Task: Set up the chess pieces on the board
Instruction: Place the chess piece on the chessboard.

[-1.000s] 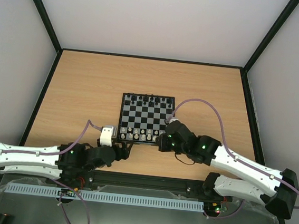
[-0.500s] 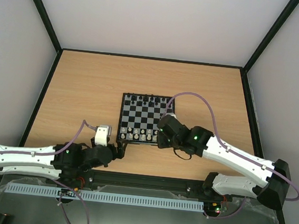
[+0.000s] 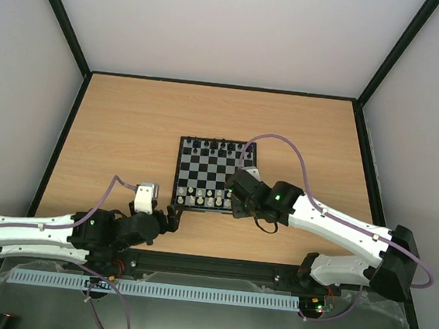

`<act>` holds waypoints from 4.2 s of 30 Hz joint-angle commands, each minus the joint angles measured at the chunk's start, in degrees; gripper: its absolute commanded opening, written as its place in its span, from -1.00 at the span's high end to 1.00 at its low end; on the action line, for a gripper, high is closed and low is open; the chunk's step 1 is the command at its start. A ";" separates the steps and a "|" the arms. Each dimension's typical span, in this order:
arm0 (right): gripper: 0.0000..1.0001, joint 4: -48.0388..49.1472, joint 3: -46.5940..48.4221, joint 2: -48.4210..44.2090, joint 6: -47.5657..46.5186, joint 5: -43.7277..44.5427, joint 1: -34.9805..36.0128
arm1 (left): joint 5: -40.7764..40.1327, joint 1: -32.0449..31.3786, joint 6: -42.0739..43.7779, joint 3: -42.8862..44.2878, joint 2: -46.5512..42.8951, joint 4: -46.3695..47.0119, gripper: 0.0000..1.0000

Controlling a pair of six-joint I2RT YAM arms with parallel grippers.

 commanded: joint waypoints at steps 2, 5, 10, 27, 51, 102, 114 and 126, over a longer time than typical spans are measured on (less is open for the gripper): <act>0.91 -3.43 0.28 0.49 -0.26 1.91 -0.13 | -2.37 0.26 0.69 1.06 -0.58 -1.76 -0.99; 0.91 -3.61 -0.30 -0.06 -0.02 1.50 -0.14 | -2.83 0.26 1.09 1.06 -0.41 -1.29 -0.99; 0.91 -4.63 -1.06 -0.45 0.14 0.66 -0.14 | -2.91 0.26 1.34 1.55 0.30 -1.32 -0.99; 0.90 -1.08 0.54 11.34 -2.38 1.31 -0.46 | -1.82 0.26 1.24 0.31 -1.18 -1.13 -0.99; 0.88 -2.51 3.43 16.76 -11.16 -5.43 -7.26 | -1.11 0.35 2.03 -0.35 -0.09 0.34 -0.99; 0.90 2.06 3.44 24.12 -15.81 -8.51 -10.97 | -0.67 1.19 2.66 -0.72 0.19 0.95 -0.99; 0.81 2.48 3.81 24.58 -16.25 -8.64 -11.45 | -0.52 1.74 3.09 -0.70 0.25 1.18 -0.99; 0.71 2.08 4.31 23.61 -16.34 -8.73 -11.40 | -0.32 2.10 3.48 -0.28 0.57 1.38 -0.99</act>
